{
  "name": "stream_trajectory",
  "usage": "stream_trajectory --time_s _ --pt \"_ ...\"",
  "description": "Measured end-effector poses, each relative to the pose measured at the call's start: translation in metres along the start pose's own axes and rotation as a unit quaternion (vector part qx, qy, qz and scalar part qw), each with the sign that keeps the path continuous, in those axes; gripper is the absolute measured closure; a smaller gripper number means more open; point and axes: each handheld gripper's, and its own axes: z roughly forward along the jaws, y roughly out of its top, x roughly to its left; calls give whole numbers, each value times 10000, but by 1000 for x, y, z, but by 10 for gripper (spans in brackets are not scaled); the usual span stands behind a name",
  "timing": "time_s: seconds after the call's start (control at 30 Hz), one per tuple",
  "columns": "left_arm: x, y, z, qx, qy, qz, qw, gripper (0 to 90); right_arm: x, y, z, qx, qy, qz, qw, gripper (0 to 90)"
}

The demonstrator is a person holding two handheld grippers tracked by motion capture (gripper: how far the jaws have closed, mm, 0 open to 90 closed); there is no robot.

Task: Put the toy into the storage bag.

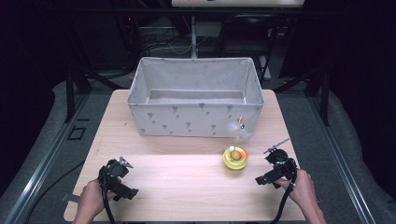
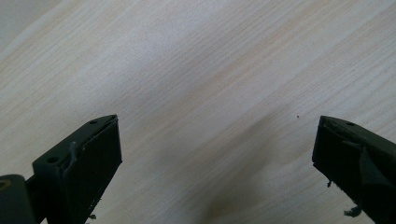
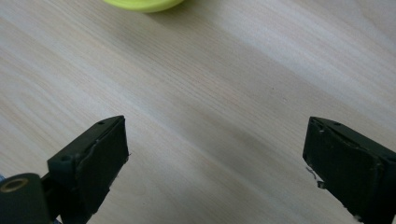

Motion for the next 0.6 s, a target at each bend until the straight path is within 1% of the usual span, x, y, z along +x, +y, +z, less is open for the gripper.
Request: stream_trajectory --time_s 0.03,0.07,0.1,0.13,0.17,0.2,0.23,0.33,0.37,0.4,0.43,0.47,0.5,0.53,0.57,0.6 --pt "0 0 0 -5 0 1 10000 17 0 0 0 0 0 0 10000 49" --pt "0 0 -1 -17 -5 13 10000 15 1 1 -2 -74 -55 54 9999 18" --pt "0 0 -1 -17 -5 13 10000 15 1 1 -3 -51 -111 48 9999 4" --pt "-1 0 -1 -22 -3 27 10000 15 2 2 -4 -92 -46 81 9999 4" --pt "-1 0 -1 -22 -3 27 10000 15 2 2 -4 -92 -46 81 9999 4" --pt "-2 0 -1 -11 3 35 10000 15 4 3 -6 -95 -90 0 9999 0" --pt "-2 -1 -1 -35 12 27 10000 14 6 3 -7 -106 -57 64 9999 0" --pt "-2 -2 -2 -23 16 21 10000 14 13 8 -12 -148 15 -103 9998 0" --pt "-2 -2 -2 -8 23 6 10000 13 16 10 -15 -306 127 -146 9993 0" --pt "-1 -3 -2 -6 33 -14 10000 13 20 11 -18 -498 133 -82 9986 0" --pt "-1 -3 -2 -20 32 -33 10000 13 21 14 -23 -481 176 -197 9985 0" --pt "0 -3 -2 -33 29 -48 10000 13 23 16 -26 -560 267 -195 9979 0" --pt "0 -3 -2 -33 29 -48 10000 13 24 18 -29 -571 277 -255 9977 0" --pt "0 -4 -2 -40 28 -54 10000 13 27 19 -30 -649 344 -211 9971 3" --pt "0 -4 -2 -39 19 -49 10000 12 29 21 -32 -636 367 -248 9970 8" --pt "-1 -4 -2 -22 12 -40 10000 12 31 22 -33 -626 342 -285 9970 7"
